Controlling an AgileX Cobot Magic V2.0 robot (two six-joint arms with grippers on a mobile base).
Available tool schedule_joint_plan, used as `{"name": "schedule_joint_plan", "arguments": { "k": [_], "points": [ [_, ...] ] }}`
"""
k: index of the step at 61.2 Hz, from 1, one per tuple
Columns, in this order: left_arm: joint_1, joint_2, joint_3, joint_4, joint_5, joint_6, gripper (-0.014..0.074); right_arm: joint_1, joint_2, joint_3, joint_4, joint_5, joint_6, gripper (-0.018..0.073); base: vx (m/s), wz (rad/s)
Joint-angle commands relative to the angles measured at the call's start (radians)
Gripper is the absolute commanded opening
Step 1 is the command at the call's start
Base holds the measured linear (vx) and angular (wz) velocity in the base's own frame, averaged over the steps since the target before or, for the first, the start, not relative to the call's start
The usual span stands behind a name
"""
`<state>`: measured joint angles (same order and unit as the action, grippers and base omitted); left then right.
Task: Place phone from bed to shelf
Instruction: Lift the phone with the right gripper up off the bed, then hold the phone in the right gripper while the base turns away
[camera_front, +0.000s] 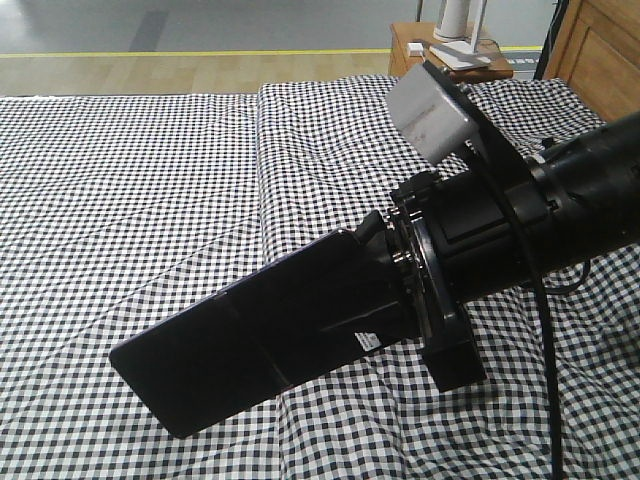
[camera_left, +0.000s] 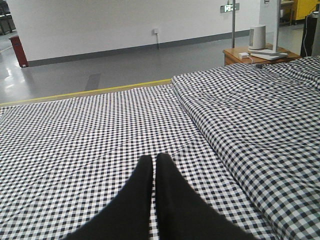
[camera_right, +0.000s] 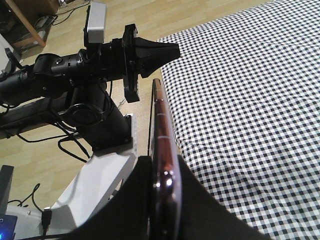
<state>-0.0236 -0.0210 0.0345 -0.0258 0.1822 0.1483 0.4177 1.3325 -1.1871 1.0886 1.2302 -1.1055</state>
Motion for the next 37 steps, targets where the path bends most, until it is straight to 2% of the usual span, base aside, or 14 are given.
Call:
{"name": "schedule_joint_plan", "arguments": {
  "k": [1,21,37],
  "points": [
    [0.001,-0.004,-0.023,-0.009,-0.071,-0.006,0.0001,-0.001,-0.031,-0.025,0.099,0.055,-0.002,-0.0003,-0.01,0.01],
    [0.001,-0.004,-0.023,-0.009,-0.071,-0.006,0.0001,-0.001,-0.031,-0.025,0.099,0.055,-0.002,-0.0003,-0.02,0.04],
    [0.001,-0.004,-0.023,-0.009,-0.071,-0.006,0.0001,-0.001,-0.031,-0.025,0.099,0.055,-0.002,-0.0003,-0.08,0.22]
  ]
}}
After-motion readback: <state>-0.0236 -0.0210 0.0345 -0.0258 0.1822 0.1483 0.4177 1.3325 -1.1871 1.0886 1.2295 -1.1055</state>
